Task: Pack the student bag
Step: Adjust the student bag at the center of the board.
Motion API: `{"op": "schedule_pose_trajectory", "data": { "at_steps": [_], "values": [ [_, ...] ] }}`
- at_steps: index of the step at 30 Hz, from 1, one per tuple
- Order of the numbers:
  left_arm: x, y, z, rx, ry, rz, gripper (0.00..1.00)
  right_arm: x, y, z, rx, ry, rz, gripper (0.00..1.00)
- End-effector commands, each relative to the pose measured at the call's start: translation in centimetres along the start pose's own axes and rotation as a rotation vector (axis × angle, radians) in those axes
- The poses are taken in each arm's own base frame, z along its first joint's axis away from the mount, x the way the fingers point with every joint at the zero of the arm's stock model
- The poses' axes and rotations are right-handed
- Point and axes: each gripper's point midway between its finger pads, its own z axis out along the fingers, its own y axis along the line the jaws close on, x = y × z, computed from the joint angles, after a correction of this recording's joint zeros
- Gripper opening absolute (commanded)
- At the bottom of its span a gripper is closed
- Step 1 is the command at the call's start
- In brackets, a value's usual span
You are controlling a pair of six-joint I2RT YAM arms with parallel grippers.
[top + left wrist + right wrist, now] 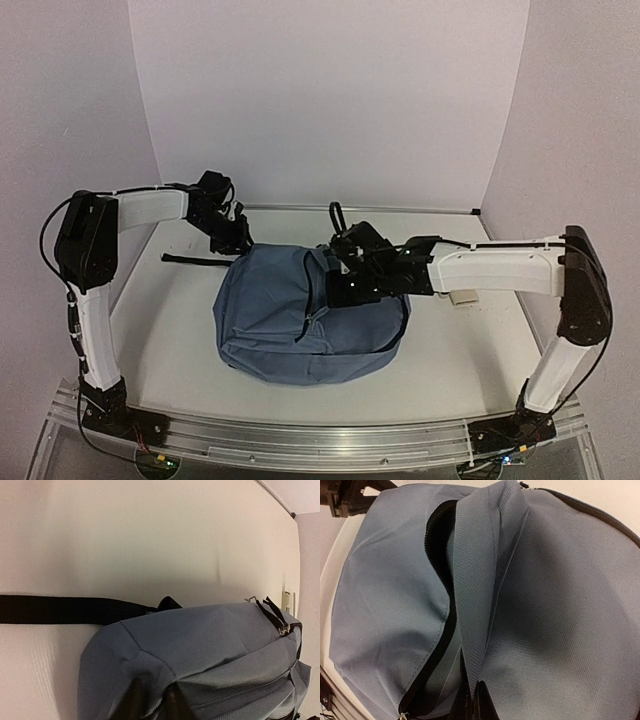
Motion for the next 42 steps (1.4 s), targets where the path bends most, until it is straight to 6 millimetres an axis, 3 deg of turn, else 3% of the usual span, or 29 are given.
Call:
{"op": "schedule_pose_trajectory", "data": {
  "at_steps": [1, 3, 5, 8, 11, 16, 23, 31, 42],
  "values": [
    [-5.1, 1.3, -3.9, -0.123, -0.209, 0.036, 0.55, 0.4, -0.5, -1.2, -0.029, -0.046, 0.1, 0.0],
    [-5.7, 0.5, -6.0, -0.125, -0.26, 0.054, 0.71, 0.6, 0.4, -1.0, -0.1, -0.05, 0.113, 0.0],
    [-5.9, -0.7, -8.1, -0.112, -0.309, 0.078, 0.78, 0.9, 1.0, -0.9, -0.151, -0.051, 0.119, 0.0],
    [-4.7, -4.3, -10.4, -0.082, -0.358, 0.156, 0.82, 1.0, 1.7, -0.6, -0.211, -0.05, 0.134, 0.0],
    [-2.2, -7.2, -10.8, -0.123, -0.375, 0.233, 0.84, 1.2, 1.9, -0.2, -0.236, -0.041, 0.143, 0.0],
    [1.7, -8.9, -9.3, -0.104, -0.311, 0.179, 0.83, 1.1, 1.9, 0.1, -0.244, -0.041, 0.154, 0.0],
    [5.1, -12.2, -6.3, -0.078, -0.24, 0.185, 0.73, 0.9, 1.6, 0.0, -0.241, -0.049, 0.164, 0.0],
    [8.3, -13.0, -2.6, -0.145, -0.139, 0.215, 0.62, 1.0, 1.1, 0.2, -0.231, -0.046, 0.176, 0.0],
    [9.8, -14.3, -0.8, -0.15, -0.124, 0.23, 0.68, 1.6, 0.9, 0.8, -0.231, -0.025, 0.18, 0.0]
  ]
}}
